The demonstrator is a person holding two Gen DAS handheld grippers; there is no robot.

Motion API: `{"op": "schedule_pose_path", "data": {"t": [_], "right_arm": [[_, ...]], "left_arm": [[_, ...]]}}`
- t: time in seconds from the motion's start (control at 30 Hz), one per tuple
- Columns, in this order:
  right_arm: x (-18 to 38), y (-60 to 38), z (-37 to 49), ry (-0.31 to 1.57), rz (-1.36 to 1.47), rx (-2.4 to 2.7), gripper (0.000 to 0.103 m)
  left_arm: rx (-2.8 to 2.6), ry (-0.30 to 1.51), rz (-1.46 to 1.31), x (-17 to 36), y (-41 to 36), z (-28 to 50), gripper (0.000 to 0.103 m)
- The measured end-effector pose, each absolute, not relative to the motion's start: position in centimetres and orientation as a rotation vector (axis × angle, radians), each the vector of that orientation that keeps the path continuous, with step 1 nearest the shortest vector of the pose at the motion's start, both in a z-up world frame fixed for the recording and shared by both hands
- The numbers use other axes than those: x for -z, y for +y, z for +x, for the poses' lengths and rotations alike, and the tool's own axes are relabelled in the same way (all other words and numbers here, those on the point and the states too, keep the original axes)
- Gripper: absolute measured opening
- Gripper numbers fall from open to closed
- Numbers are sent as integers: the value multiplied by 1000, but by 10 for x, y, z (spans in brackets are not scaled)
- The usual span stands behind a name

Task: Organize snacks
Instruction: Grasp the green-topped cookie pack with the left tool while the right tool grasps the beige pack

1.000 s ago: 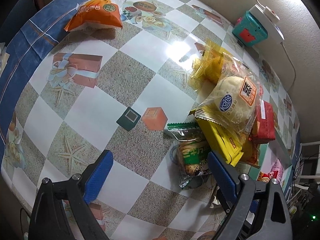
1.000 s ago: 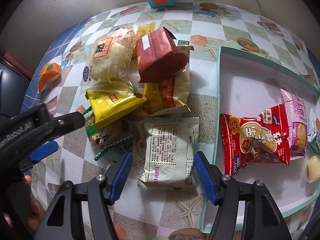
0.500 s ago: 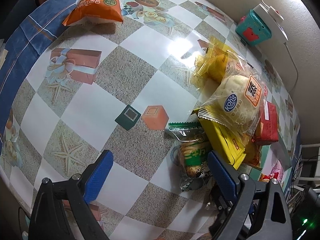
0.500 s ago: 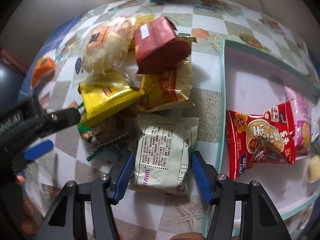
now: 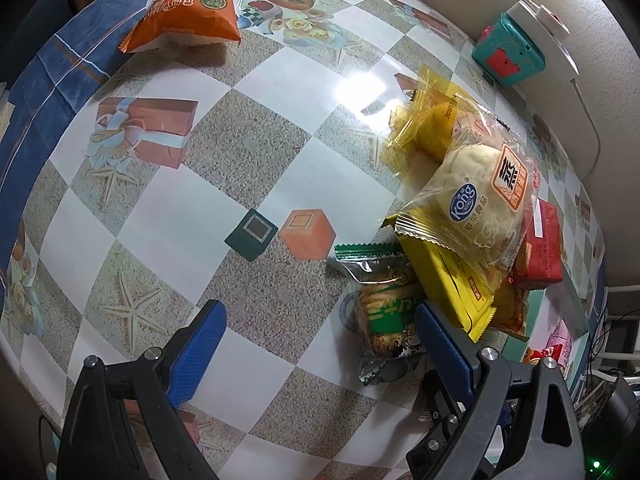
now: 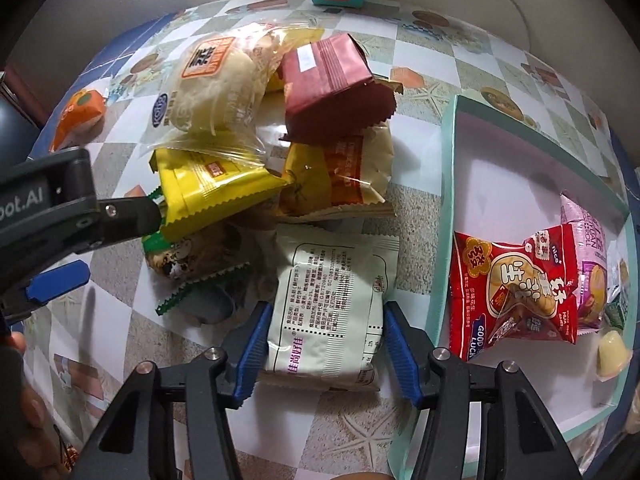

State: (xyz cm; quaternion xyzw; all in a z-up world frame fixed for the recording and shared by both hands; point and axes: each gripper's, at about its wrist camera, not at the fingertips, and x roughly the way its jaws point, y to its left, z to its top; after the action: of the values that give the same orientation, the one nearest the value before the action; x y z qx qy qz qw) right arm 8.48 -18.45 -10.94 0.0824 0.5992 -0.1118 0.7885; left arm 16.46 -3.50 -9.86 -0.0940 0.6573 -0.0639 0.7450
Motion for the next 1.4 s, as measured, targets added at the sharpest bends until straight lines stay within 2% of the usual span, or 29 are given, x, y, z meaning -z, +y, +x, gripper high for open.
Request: {"op": "schedule_pose_path", "data": {"t": [0.4, 0.97, 1.4], "right_arm": [[102, -197, 84, 1273, 244, 203, 55], [50, -235, 59, 1164, 305, 232, 55], [46, -241, 58, 1147, 344, 229, 55]], "left_arm": [[174, 1468, -169, 110, -49, 165, 95], [164, 1430, -54, 112, -83, 169, 95], [241, 1417, 4, 111, -121, 168, 95]]}}
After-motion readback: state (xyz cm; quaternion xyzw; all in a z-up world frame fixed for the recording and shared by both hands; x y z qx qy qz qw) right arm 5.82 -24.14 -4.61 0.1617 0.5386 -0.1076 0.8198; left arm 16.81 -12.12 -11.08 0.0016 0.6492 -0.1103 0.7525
